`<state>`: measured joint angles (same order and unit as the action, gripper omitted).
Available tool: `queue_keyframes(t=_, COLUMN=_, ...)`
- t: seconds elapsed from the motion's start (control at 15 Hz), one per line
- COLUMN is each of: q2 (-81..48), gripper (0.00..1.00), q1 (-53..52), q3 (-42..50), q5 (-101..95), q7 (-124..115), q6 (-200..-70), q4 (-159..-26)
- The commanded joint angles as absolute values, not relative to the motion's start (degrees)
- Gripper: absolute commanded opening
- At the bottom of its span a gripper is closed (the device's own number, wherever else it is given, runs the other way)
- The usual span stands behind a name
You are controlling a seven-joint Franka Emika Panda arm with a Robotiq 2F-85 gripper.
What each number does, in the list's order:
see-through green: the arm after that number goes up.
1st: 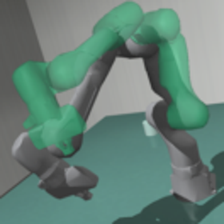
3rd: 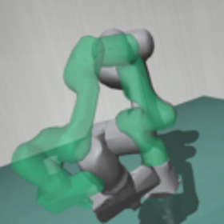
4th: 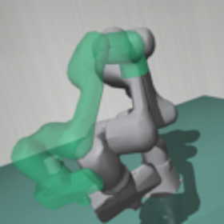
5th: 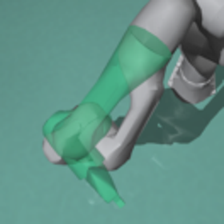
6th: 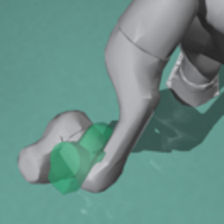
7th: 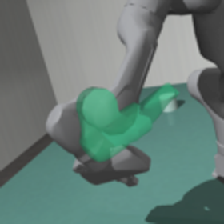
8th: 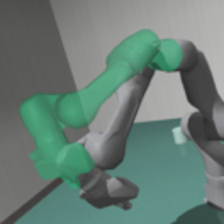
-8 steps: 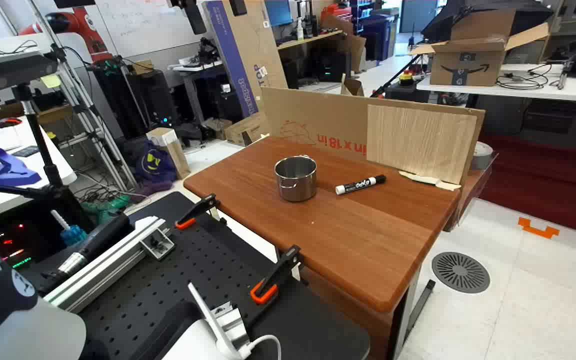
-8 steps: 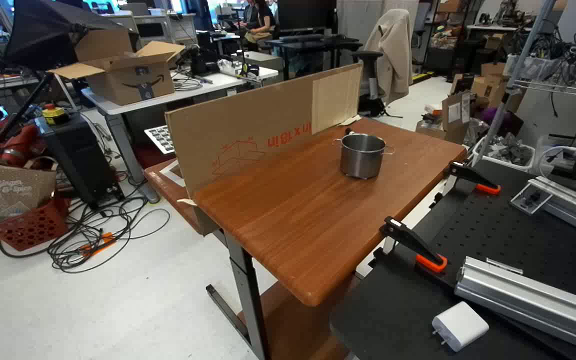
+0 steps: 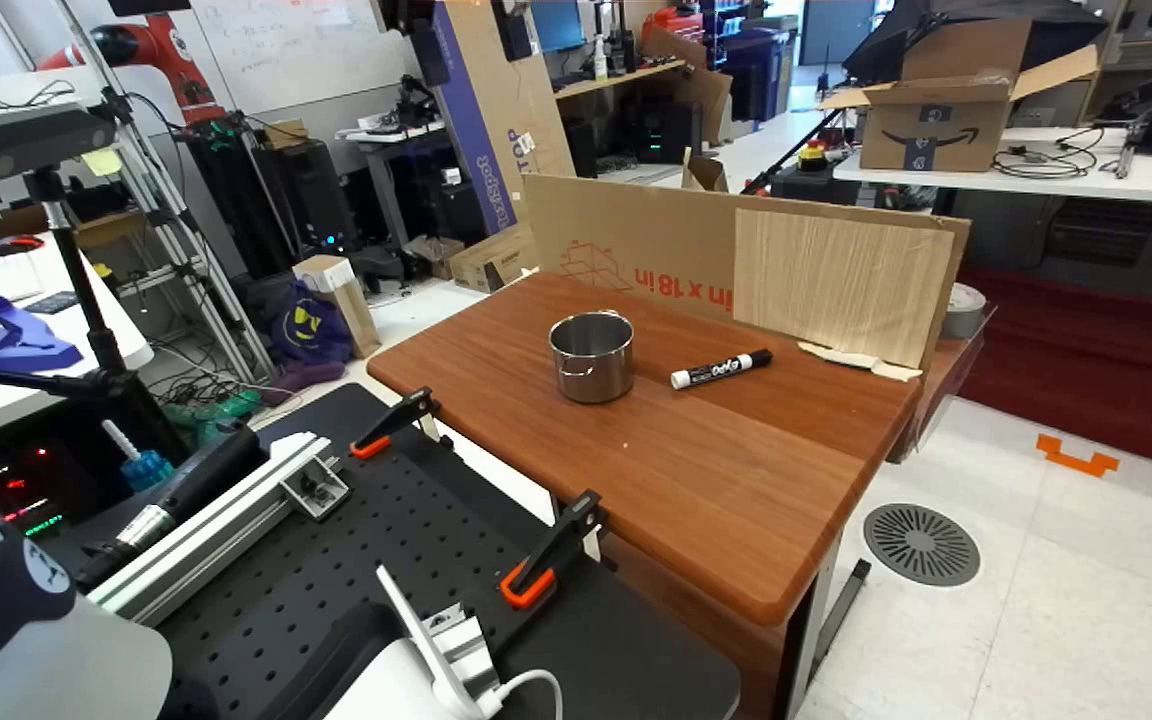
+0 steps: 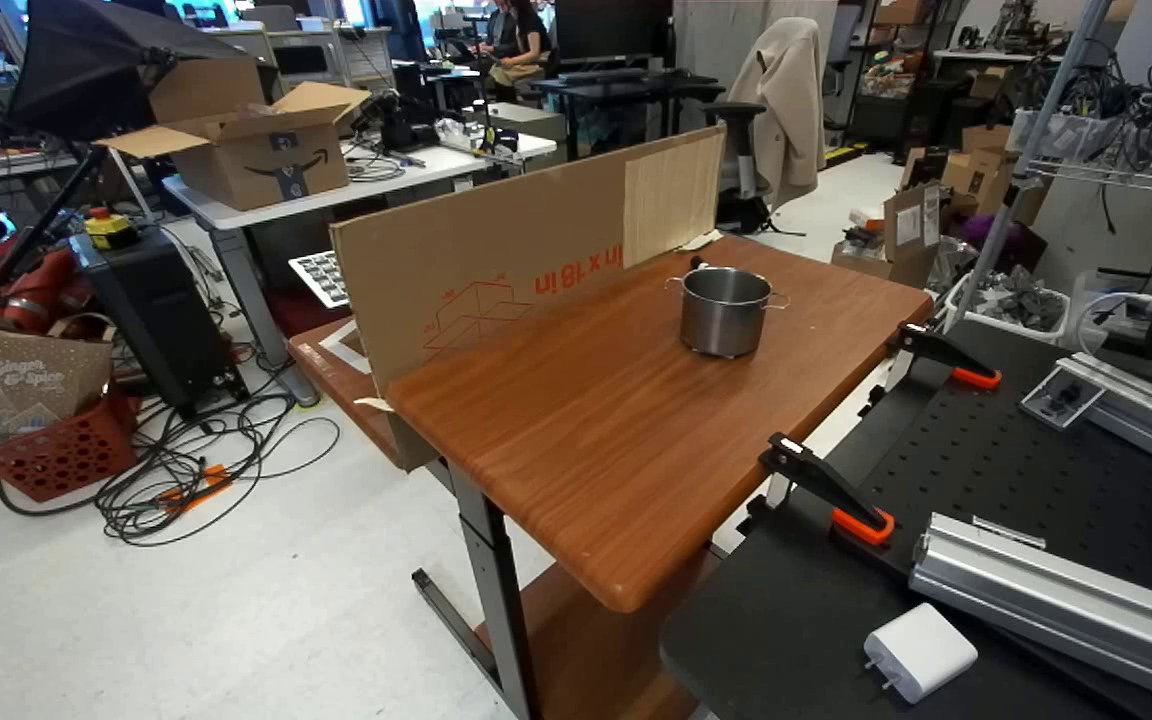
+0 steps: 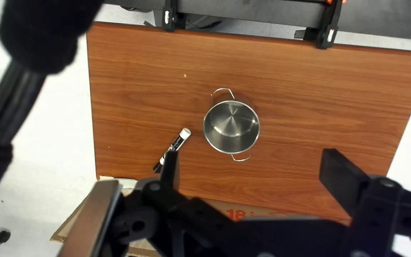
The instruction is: Put the marker in the pot
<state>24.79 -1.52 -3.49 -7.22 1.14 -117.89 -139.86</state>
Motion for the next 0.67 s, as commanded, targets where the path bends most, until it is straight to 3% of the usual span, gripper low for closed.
queue_keyframes(t=0.0, q2=19.0, gripper=1.00, q1=-0.8, q3=-1.6, q5=-4.6, q7=-1.5, q6=-123.5, q4=-137.9)
queue_keyframes(t=0.6, q2=-0.4, gripper=1.00, q1=2.0, q3=2.7, q5=4.5, q7=-4.6, q6=-139.1, q4=-131.0)
